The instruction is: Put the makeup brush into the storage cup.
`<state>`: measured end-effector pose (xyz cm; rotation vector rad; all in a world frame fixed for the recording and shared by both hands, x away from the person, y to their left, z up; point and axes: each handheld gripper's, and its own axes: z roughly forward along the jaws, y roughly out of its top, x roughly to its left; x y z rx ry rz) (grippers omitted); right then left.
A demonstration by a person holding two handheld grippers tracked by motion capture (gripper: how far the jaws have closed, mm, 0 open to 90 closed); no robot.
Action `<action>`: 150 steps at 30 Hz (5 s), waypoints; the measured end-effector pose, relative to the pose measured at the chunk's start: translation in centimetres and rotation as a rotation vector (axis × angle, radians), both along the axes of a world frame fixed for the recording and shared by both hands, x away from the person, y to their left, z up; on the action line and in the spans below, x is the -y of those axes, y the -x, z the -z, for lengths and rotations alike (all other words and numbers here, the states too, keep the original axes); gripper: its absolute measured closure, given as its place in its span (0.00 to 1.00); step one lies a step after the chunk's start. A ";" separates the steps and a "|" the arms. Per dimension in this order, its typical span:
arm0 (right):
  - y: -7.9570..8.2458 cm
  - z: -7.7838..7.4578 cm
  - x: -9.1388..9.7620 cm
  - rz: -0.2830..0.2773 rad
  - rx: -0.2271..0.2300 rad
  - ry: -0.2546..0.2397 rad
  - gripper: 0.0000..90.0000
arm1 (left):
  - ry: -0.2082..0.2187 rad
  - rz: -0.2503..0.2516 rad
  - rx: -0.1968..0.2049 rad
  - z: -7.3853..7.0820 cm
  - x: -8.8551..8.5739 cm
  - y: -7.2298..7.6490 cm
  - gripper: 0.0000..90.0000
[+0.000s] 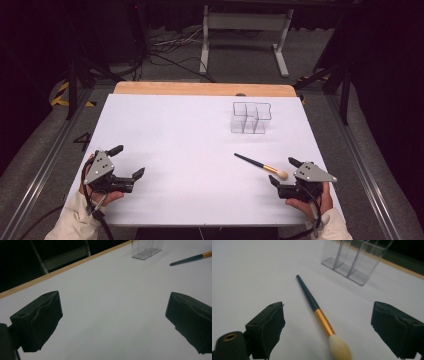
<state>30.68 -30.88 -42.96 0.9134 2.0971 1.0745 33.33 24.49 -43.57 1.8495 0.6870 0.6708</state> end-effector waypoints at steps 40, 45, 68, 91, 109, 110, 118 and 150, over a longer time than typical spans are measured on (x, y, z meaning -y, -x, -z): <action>-11.2 -1.3 -3.4 -0.186 -0.724 0.500 0.74 | -0.089 0.071 -0.063 1.0 1.1 0.4 0.05; -11.1 -1.3 -4.0 -0.188 -0.744 0.554 0.88 | -0.102 0.075 -0.063 1.0 1.4 0.5 0.06; -9.4 -3.0 -3.0 -0.191 -0.697 0.126 0.88 | -0.333 0.112 0.022 1.2 5.9 0.5 0.08; -9.5 -3.6 -17.1 -0.403 -0.715 0.173 0.88 | -0.588 0.193 0.394 2.2 14.6 1.0 0.23; -9.4 -3.6 -22.7 -0.420 -0.707 0.222 0.88 | -0.855 0.150 0.540 3.4 16.4 1.6 0.72; -9.3 -3.5 -22.9 -0.427 -0.706 0.226 0.88 | -0.870 0.149 0.544 3.5 16.6 1.7 0.75; -9.2 -3.2 -23.4 -0.411 -0.696 0.209 0.88 | -0.910 0.160 0.537 3.7 17.1 1.7 0.80; -4.6 -5.5 -9.5 -0.167 0.038 -0.065 0.34 | -0.692 0.059 0.313 1.0 12.2 -0.4 0.86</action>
